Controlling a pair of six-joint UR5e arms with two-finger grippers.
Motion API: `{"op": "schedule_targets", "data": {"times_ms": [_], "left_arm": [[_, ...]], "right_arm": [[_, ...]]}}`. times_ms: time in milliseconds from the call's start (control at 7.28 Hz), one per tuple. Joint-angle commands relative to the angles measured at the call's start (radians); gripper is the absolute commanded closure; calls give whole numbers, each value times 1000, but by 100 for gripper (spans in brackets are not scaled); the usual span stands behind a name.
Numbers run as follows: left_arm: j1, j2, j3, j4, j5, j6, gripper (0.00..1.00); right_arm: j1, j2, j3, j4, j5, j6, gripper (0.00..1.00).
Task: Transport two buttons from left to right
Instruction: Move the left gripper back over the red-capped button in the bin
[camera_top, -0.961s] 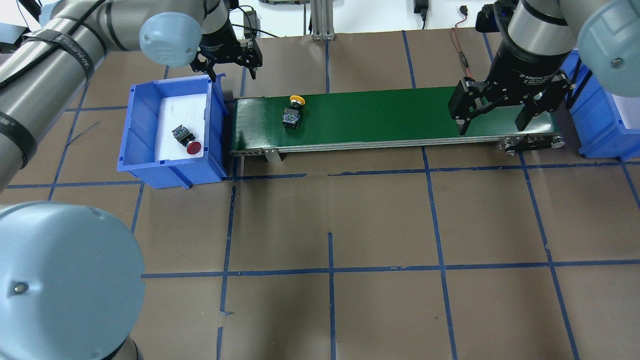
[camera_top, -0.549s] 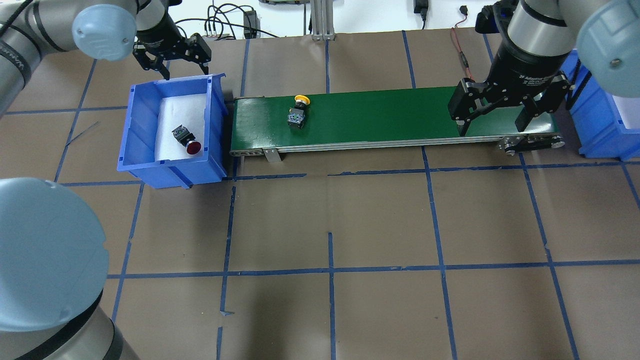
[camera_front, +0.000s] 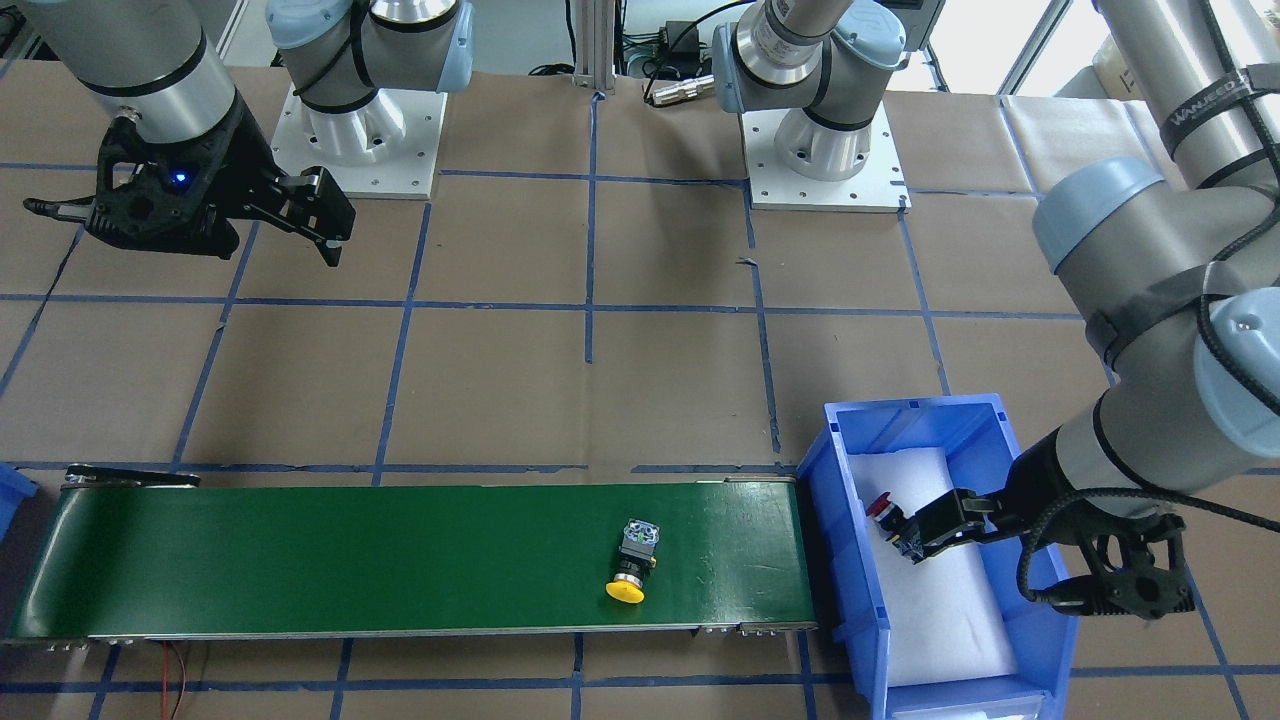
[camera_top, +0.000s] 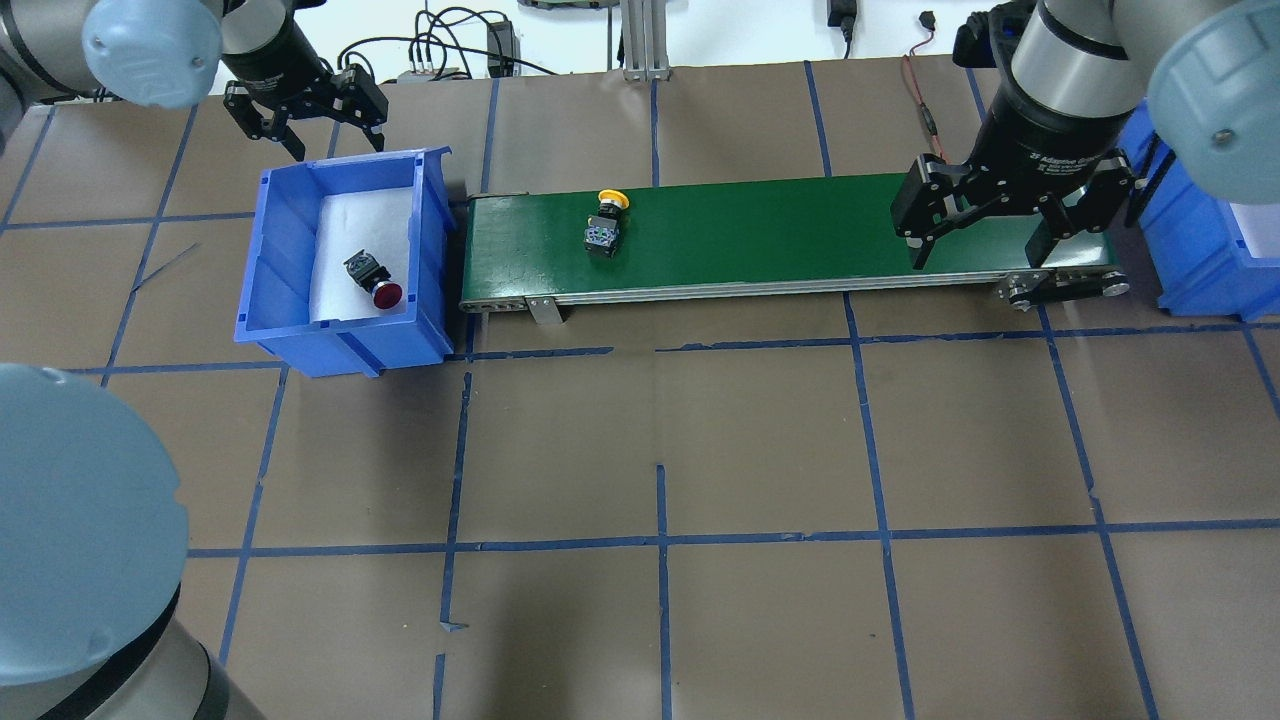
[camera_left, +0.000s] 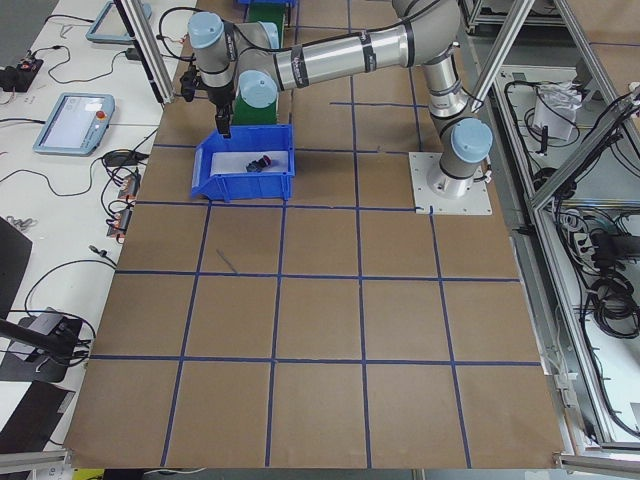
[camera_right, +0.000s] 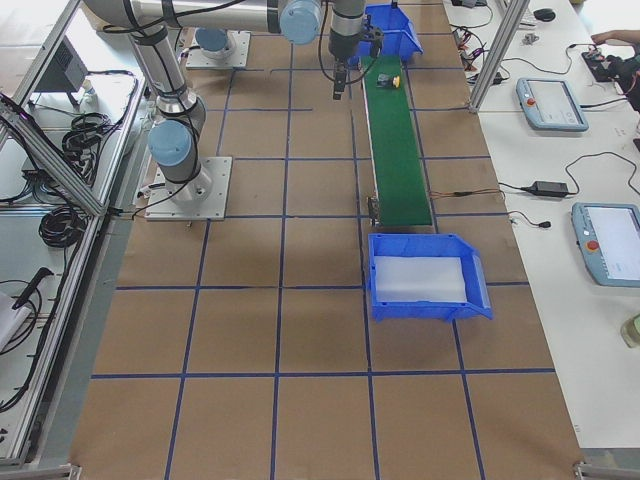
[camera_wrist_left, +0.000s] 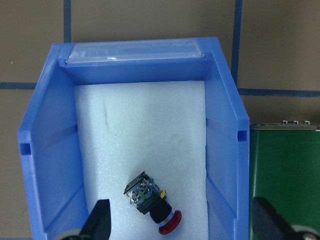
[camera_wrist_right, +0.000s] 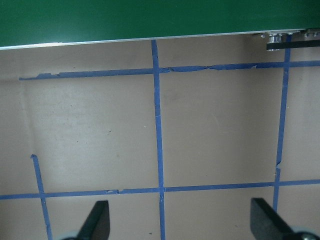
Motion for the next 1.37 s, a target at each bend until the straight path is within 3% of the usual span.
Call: {"op": "schedule_targets", "data": {"times_ms": [0,137,412,961,1236], "left_arm": [[2,25,-17,-2,30,-21,0],[8,27,-23,-5,84,-12,0],[70,40,-70,54,72,-137,0],[59,85,-244,127,80,-454,0],[58,71,-282,128,80,-481,1]], "right_arm": [[0,-17,3,-2,1,2,0],[0,-15,5,-2,2,0,0],[0,-15,5,-2,1,0,0],[2,-11,5,-2,1,4,0],[17,4,5,-14,5,7,0]]}}
